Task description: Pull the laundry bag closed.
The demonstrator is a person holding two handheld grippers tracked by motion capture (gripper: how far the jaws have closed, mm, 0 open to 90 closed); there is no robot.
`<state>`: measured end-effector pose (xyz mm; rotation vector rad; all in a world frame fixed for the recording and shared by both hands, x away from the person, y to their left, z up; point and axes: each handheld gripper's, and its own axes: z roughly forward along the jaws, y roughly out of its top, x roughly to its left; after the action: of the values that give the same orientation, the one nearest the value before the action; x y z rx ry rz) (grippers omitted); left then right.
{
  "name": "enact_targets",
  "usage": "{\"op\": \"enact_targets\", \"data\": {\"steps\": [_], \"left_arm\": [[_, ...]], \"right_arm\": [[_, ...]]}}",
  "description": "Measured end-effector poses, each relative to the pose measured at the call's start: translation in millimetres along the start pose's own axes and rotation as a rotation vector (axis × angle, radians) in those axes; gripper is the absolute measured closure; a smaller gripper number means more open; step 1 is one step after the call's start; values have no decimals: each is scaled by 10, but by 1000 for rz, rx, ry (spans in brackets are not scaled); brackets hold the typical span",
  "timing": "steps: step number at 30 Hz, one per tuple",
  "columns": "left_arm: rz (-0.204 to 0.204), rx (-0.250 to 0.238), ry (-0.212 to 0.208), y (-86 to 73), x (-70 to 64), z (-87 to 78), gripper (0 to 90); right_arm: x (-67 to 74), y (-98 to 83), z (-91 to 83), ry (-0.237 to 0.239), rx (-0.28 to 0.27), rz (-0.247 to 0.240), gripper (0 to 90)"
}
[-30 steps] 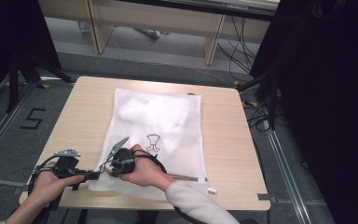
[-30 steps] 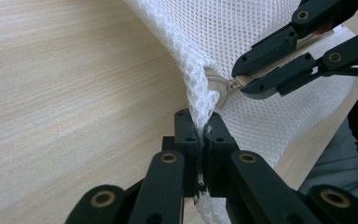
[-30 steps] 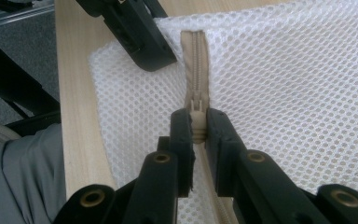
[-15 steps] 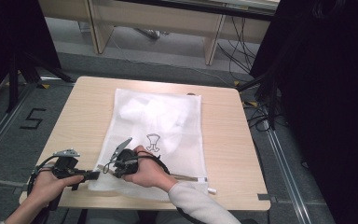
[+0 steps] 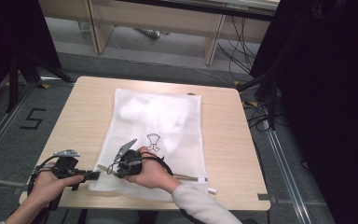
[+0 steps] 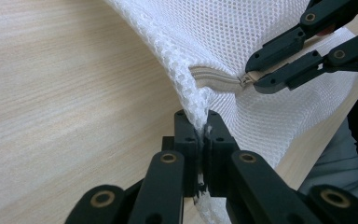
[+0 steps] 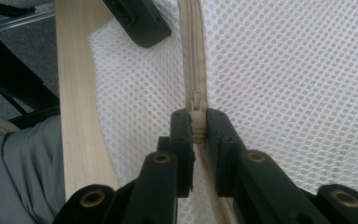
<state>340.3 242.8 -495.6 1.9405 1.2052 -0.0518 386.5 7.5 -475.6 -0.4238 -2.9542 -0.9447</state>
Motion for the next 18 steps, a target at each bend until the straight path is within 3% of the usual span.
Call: {"op": "enact_targets", "data": {"steps": [2, 6, 10, 18], "left_arm": [[1, -7, 17, -4, -15, 10, 857], [4, 9, 10, -3, -4, 1, 858], [3, 9, 10, -5, 0, -1, 857], [4, 9, 13, -6, 5, -2, 857]], "right_arm": [[0, -12, 2, -1, -4, -3, 824], [-16, -27, 11, -3, -4, -19, 824], [-16, -50, -2, -10, 2, 5, 824], [-28, -79, -31, -3, 9, 5, 824]]}}
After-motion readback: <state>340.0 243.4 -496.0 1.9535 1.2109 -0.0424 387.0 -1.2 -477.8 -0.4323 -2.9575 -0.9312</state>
